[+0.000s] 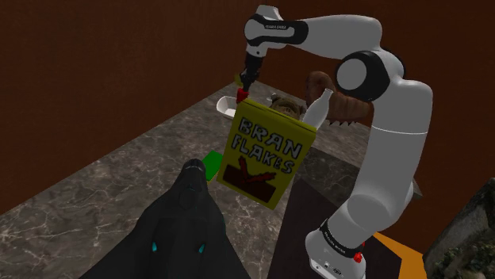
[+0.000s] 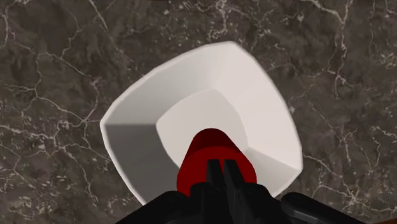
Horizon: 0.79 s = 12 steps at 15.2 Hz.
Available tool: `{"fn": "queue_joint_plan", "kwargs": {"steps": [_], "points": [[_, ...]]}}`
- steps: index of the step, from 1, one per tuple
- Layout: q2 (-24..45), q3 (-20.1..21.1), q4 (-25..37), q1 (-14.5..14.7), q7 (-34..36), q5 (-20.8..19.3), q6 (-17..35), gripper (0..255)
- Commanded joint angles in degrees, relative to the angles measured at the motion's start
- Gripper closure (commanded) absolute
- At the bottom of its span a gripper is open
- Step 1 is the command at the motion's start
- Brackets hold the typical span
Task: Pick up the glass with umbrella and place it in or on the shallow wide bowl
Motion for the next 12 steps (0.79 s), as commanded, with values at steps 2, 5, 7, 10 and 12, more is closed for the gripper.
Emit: {"fn": "queue_joint_plan", "kwargs": {"steps": [2, 5, 7, 10, 12], "points": [[0.30, 0.01, -1.74, -0.01, -0.05, 0.03, 2.09, 255], [0.39, 0.02, -2.38, -0.01, -0.07, 0.05, 2.79, 255], [2.60, -0.96, -0.49, 2.38, 4.64, -4.03, 0.46, 0], [5.38, -2.35, 1.21, 4.97, 9.21, -7.80, -1.82, 0], [5.42, -2.39, -0.25, 4.89, 9.25, -7.83, -0.31, 0]]}}
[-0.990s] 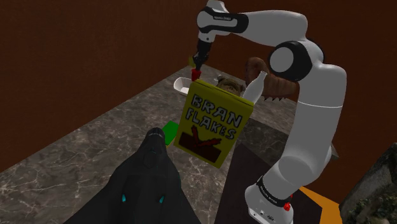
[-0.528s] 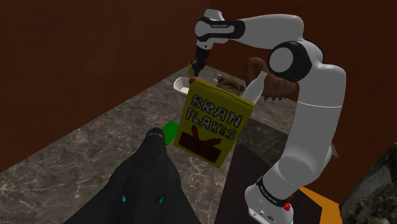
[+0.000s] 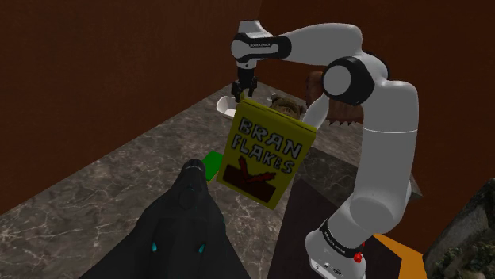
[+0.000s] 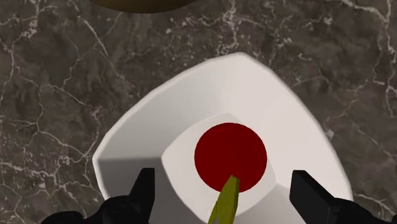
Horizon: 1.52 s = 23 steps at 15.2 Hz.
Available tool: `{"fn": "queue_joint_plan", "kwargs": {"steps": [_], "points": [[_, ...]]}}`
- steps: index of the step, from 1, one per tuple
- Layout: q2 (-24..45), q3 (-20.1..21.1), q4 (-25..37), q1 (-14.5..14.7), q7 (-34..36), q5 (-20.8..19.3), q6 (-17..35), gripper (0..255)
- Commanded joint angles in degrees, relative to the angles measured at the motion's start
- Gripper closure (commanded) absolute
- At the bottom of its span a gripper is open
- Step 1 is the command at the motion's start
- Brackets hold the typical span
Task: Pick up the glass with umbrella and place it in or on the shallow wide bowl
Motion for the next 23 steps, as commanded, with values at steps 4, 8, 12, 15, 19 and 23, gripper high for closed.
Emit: {"fn": "queue_joint_plan", "kwargs": {"steps": [4, 8, 12, 15, 19, 23], "points": [[0.59, -0.16, -3.48, -0.12, 0.44, -0.30, 3.94, 0], [0.59, -0.16, -3.48, -0.12, 0.44, -0.30, 3.94, 0], [0.59, -0.16, -3.48, -0.12, 0.44, -0.30, 3.94, 0], [0.64, -0.16, -3.41, -0.15, 0.41, -0.29, 3.92, 255], [0.18, -0.19, -3.83, -0.10, 0.44, -0.36, 3.89, 255], [0.38, -0.17, -3.03, -0.12, 0.36, -0.30, 3.29, 255]]}}
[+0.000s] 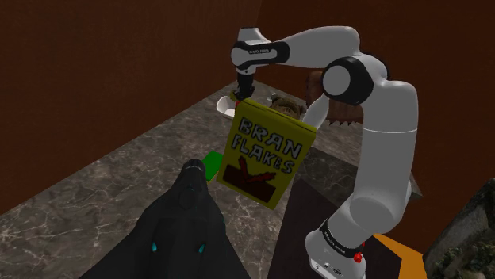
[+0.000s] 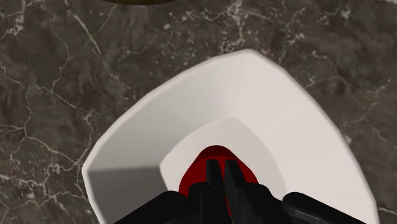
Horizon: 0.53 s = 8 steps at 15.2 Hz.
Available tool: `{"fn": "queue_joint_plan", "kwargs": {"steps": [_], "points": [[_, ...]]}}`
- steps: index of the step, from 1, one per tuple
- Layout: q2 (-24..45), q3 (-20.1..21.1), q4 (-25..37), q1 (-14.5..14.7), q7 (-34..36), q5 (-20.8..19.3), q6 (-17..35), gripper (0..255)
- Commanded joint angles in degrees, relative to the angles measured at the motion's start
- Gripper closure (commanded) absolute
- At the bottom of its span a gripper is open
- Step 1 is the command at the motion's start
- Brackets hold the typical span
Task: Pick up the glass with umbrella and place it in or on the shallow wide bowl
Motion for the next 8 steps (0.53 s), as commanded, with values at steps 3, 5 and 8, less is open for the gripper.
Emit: {"fn": "queue_joint_plan", "kwargs": {"steps": [3, 5, 8], "points": [[-0.41, -0.03, 1.68, 0.01, -0.29, 0.02, -2.40, 255], [-0.56, -0.04, 1.38, 0.02, -0.26, 0.00, -2.24, 255], [-0.56, -0.03, 1.39, 0.02, -0.26, 0.00, -2.24, 0]]}}
